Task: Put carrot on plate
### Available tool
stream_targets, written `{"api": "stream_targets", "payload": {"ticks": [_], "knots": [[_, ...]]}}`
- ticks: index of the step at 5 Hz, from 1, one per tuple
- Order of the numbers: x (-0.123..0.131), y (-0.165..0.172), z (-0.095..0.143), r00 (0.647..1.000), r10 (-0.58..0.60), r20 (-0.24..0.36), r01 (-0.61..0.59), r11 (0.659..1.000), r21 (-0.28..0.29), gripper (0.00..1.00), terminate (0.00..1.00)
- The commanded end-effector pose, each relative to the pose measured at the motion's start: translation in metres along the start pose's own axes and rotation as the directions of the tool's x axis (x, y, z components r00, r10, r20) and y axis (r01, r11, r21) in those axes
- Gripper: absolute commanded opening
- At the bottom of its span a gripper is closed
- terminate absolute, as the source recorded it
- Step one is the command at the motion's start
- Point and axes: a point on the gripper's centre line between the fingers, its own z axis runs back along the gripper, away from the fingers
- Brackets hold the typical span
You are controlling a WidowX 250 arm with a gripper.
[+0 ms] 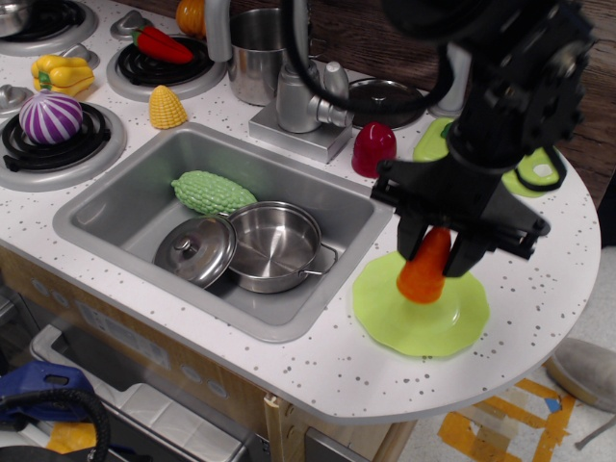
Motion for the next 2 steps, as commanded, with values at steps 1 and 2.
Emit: {"api": "stream_targets", "payload": {"ticks": [1, 2], "knots": [[0.0068, 0.0023, 0.0039, 0.997, 0.033, 0.069, -0.028, 0.997, -0.069, 0.00, 0.00], [0.0099, 0.0000, -0.0038, 0.995, 0.028, 0.092, -0.020, 0.996, -0.086, 0.00, 0.00]]}}
